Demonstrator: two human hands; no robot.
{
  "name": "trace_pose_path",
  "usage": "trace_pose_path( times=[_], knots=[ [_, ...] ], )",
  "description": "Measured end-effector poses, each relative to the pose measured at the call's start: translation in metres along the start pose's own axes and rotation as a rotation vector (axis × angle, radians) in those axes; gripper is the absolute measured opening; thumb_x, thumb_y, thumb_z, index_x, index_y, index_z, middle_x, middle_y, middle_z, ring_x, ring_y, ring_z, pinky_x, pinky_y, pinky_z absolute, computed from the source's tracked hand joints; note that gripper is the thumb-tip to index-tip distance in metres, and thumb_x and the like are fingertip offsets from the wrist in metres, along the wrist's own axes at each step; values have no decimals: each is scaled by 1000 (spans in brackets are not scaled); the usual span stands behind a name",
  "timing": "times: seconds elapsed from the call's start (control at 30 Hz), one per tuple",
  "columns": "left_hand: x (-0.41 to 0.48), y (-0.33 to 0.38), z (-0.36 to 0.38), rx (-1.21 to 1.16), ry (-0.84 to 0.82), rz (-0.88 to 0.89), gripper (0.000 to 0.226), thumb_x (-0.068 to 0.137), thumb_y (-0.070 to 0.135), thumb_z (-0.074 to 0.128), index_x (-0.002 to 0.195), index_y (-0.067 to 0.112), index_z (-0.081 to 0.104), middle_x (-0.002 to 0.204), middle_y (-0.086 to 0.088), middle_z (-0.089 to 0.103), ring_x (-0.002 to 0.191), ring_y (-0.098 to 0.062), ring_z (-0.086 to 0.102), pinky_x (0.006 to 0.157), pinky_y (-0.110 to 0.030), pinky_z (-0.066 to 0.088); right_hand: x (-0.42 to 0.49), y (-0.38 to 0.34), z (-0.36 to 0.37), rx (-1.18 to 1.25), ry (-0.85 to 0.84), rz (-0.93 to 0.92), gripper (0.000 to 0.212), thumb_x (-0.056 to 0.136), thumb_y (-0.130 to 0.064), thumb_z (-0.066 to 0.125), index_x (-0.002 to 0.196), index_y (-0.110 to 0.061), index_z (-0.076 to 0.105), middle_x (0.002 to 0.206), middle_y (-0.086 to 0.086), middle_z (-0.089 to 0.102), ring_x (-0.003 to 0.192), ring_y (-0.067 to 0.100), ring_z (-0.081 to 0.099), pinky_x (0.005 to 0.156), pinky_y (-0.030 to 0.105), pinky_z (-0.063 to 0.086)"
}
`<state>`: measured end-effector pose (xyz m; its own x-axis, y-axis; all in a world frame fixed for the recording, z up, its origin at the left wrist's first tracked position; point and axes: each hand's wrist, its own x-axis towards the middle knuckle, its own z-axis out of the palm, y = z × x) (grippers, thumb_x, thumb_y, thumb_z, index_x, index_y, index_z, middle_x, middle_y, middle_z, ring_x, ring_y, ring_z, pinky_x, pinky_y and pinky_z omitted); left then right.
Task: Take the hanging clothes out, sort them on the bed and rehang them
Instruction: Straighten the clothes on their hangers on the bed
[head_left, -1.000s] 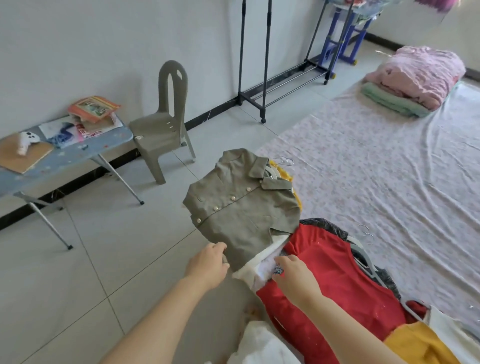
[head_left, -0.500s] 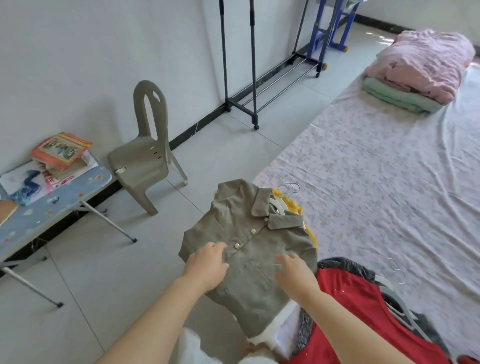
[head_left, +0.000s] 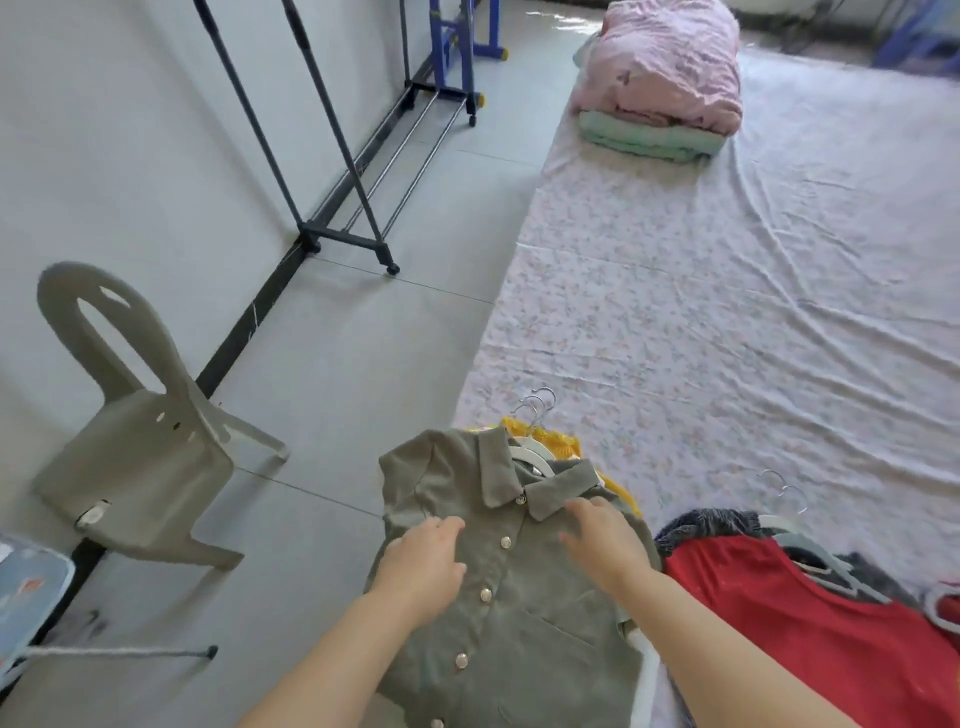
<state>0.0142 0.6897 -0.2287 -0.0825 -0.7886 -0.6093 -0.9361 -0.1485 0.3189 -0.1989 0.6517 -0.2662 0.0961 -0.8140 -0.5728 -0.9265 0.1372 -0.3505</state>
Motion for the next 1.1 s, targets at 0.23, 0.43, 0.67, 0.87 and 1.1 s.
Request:
trace_pose_path(
  times=[0.23,0.43,0.67,0.87,1.1],
  knots=[
    [65,-29,-24,96,-44,93,47,93,30,45,137,23,31,137,0,41,124,-22,42,101,-35,34,61,-28,20,91,41,134,39,89,-27,54,128,-18,49,126,7,49,119,26,47,97,37,41],
    [107,-32,-1,88,-72,124,47,94,30,43,139,24,29,137,2,39,124,-19,41,102,-33,33,127,-24,36,147,60,179,40,89,-21,50,128,-16,49,132,6,47,120,24,46,95,37,43],
    [149,-34,33,78,-99,115,47,94,31,42,139,25,27,136,3,39,125,-18,39,100,-30,31,184,1,63,172,49,192,47,91,-25,54,135,-17,42,137,6,45,126,24,42,96,40,42],
    [162,-31,46,67,-85,120,47,94,32,43,138,25,29,134,3,41,122,-18,41,99,-30,33,189,10,75,121,111,163,40,89,-16,54,128,-20,48,123,7,51,114,27,47,91,39,42],
    [153,-13,27,53,56,207,48,94,31,44,139,24,30,135,5,40,124,-15,39,102,-28,31,150,5,62,283,157,150,23,90,-13,50,111,-15,61,110,3,52,99,23,53,78,35,46]
  ],
)
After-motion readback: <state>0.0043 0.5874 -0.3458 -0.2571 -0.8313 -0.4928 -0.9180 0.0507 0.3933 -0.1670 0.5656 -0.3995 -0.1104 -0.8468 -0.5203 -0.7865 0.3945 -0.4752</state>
